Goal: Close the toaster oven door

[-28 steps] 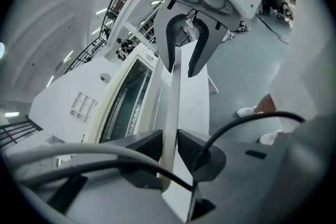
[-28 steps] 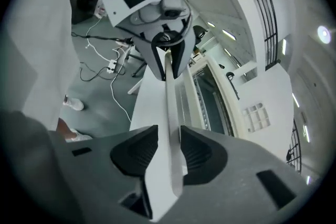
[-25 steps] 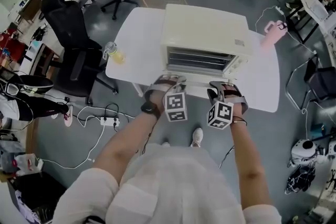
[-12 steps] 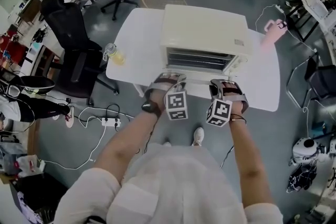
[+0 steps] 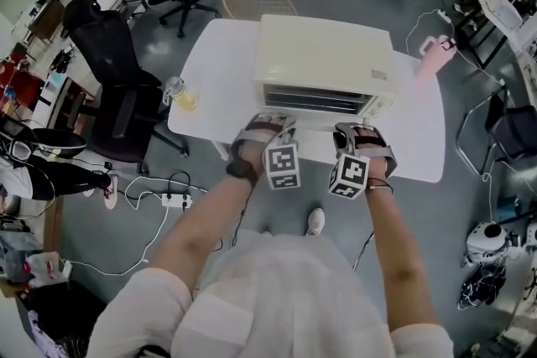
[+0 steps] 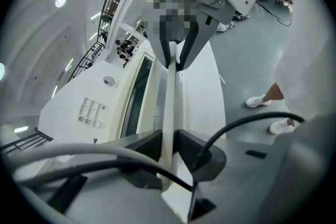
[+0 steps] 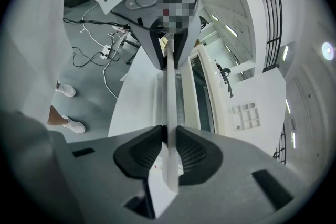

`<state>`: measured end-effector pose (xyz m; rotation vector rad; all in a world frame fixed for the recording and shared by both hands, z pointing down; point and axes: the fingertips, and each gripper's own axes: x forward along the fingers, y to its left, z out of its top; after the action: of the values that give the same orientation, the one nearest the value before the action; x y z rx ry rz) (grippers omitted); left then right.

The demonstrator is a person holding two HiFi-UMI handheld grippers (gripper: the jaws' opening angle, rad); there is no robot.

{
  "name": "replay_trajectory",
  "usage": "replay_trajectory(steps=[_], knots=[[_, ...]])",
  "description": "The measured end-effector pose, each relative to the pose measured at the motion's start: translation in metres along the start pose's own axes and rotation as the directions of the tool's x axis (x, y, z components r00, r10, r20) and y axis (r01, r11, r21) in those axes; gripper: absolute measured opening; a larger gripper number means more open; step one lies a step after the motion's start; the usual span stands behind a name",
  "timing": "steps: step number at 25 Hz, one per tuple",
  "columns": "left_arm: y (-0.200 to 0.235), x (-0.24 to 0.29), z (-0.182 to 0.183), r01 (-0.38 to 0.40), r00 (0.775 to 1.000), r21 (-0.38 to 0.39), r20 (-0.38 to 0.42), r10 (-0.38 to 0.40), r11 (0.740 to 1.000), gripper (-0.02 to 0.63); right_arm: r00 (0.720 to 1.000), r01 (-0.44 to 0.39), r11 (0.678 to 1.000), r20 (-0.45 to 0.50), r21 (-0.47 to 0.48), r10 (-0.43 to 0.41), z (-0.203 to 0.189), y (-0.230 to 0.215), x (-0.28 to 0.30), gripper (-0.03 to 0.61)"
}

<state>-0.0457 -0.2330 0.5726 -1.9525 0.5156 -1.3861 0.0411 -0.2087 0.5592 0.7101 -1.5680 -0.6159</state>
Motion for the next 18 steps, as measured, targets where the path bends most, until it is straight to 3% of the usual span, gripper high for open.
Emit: replay_trajectory(steps=[18], knots=[[0.03,0.014,-0.004,-0.03,0.999,-0.009,-0.016,0.03,0.999,0.097,1.0,0.024,1.0,0.009,0.017,-0.024,-0.001,-0.03,0.015,0.097]])
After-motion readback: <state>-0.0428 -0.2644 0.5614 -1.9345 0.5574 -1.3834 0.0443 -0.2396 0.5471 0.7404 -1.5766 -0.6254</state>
